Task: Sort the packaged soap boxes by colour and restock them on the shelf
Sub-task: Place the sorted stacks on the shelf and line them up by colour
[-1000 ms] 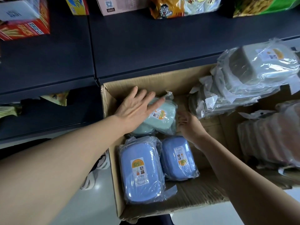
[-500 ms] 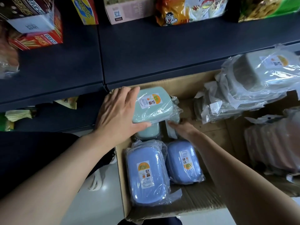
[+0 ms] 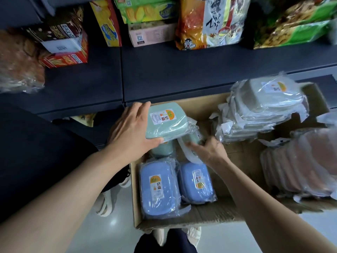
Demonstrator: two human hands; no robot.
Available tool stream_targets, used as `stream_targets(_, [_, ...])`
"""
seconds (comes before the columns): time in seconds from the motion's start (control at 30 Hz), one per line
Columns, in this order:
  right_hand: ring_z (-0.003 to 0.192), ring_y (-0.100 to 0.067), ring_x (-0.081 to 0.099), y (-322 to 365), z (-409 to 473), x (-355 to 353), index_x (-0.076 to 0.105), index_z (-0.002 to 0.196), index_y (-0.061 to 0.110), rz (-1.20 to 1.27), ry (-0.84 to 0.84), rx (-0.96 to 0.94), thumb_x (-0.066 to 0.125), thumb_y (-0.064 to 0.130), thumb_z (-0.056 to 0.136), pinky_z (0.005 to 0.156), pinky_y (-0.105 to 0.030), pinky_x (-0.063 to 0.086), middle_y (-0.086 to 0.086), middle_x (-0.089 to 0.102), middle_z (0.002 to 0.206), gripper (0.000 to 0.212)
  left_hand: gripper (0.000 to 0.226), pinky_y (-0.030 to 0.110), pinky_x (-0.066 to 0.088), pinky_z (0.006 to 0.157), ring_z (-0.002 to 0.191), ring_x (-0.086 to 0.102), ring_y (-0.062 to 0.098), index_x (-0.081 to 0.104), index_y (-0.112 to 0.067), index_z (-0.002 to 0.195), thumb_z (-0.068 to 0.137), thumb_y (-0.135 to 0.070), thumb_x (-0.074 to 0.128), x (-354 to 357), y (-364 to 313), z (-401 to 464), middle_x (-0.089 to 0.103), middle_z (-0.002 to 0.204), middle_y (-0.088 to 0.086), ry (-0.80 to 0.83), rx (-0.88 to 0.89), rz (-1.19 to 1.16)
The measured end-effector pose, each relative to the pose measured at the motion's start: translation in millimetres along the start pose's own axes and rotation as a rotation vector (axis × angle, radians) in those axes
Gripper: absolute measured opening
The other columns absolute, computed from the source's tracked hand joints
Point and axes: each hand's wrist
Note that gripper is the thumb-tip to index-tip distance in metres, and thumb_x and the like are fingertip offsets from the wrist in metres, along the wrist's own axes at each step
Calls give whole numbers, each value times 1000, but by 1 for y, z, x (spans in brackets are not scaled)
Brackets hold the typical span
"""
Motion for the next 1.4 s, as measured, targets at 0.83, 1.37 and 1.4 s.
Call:
stream_targets(0.83, [123, -28, 30, 68, -280, -357, 40, 137, 19, -88, -689, -425, 61, 53, 80, 104, -39, 30, -9, 41, 130, 70, 87, 43, 36, 105, 129, 27, 16, 20, -23, 148, 79, -65, 52, -306, -188, -62, 34, 143, -3, -362, 268, -108])
stream_targets(1.37, [121, -28, 32, 128, -361, -495, 42, 134, 19, -42, -951, -558, 62, 52, 80, 98, -37, 31, -9, 41, 126, 66, 75, 34, 32, 98, 127, 29, 19, 28, -25, 144, 82, -56, 58, -458, -256, -44, 40, 136, -1, -587, 373, -176])
stream_targets(1.4, [121, -28, 32, 134, -361, -500, 42, 133, 20, -34, -966, -562, 62, 52, 79, 98, -37, 31, -9, 42, 127, 66, 76, 35, 31, 98, 129, 28, 19, 28, -24, 144, 83, -56, 58, -464, -255, -39, 40, 137, -1, -588, 371, -186])
Point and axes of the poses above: each hand's wrist, its own z-axis towards the middle knuckle, its own x-axis out of the palm, y = z × x
